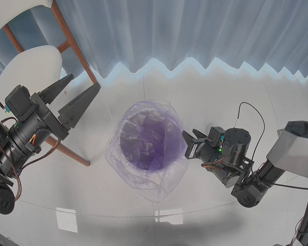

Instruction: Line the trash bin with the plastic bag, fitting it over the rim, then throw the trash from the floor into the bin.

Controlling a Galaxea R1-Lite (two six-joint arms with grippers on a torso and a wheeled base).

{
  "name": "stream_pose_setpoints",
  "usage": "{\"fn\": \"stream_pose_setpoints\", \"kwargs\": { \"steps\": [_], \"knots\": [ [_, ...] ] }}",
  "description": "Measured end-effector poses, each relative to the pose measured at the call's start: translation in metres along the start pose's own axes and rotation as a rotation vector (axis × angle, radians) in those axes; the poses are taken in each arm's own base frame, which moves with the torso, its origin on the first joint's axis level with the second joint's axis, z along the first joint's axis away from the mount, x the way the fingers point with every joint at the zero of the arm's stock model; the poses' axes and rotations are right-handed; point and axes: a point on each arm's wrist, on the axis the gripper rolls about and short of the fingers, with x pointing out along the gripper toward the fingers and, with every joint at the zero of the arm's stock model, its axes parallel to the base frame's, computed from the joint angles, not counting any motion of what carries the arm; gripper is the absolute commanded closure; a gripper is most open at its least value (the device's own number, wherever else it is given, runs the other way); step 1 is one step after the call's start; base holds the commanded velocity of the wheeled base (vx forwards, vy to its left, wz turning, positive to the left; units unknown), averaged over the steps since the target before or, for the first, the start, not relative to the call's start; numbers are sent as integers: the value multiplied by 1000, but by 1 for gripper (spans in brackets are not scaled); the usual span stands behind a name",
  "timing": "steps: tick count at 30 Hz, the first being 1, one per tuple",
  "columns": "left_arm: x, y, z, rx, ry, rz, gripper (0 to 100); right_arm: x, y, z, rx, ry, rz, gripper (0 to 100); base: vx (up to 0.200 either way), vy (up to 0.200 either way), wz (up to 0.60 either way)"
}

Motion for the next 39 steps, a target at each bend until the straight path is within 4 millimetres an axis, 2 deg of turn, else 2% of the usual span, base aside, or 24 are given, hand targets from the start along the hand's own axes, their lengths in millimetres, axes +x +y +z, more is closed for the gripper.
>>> {"fn": "stream_pose_setpoints", "kwargs": {
  "steps": [5, 12, 18, 19, 26, 31, 36, 39],
  "knots": [
    [0, 0, 0, 0, 0, 0, 0, 4, 9, -6, -5, -15, 27, 0, 0, 0, 0],
    [0, 0, -1, -2, 4, 0, 0, 10, 10, -28, -21, 41, 23, 0, 0, 0, 0],
    [0, 0, -1, -2, 8, 1, 0, 15, 19, -39, -27, 56, 47, 0, 0, 0, 0],
    [0, 0, -2, -1, 8, 0, 0, 16, 21, -40, -27, 56, 51, 100, 0, 0, 0],
    [0, 0, -2, 19, 12, 1, 0, 22, 25, -48, -29, 61, 59, 100, 0, 0, 0],
    [0, 0, -3, 20, 14, 1, 0, 23, 22, -46, -26, 51, 52, 100, 0, 0, 0],
    [0, 0, -4, 21, 18, 2, 0, 24, 12, -33, -13, 14, 28, 100, 0, 0, 0],
    [0, 0, -5, 23, 23, 2, 0, 26, -1, -20, 4, -45, 3, 100, 0, 0, 0]
  ]
}}
